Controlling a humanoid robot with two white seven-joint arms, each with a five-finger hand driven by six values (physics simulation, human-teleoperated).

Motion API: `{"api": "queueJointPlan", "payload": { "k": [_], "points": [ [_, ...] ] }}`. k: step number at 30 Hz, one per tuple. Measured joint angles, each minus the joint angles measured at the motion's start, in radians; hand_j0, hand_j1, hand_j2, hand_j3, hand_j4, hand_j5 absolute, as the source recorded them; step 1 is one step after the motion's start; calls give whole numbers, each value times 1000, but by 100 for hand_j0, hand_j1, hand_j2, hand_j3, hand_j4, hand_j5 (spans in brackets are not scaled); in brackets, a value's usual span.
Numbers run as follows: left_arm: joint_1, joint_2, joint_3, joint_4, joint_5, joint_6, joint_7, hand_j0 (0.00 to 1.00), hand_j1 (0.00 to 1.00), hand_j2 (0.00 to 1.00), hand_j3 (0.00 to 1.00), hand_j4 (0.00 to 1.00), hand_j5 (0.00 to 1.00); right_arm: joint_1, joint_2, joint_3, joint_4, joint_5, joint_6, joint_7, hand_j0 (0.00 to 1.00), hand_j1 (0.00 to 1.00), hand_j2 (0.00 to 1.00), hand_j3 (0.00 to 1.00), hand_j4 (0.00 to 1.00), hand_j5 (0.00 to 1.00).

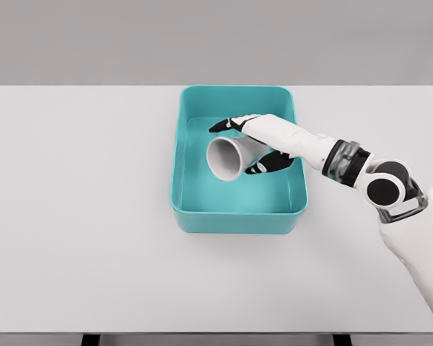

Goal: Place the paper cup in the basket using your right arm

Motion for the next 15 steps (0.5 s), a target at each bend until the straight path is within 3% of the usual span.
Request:
{"api": "queueJointPlan", "payload": {
  "k": [8, 12, 15],
  "points": [
    [-2, 0, 0, 0, 0, 0, 0, 100, 100, 100, 100, 100, 100, 15, -7, -42, -31, -22, 15, 0, 99, 99, 99, 99, 99, 99],
    [-2, 0, 0, 0, 0, 0, 0, 100, 100, 100, 100, 100, 100, 26, -29, -140, -51, -170, 15, 0, 99, 99, 99, 99, 99, 99],
    [0, 0, 0, 0, 0, 0, 0, 100, 100, 100, 100, 100, 100, 72, -76, -202, -56, -338, 17, 0, 99, 99, 99, 99, 99, 99]
  ]
}}
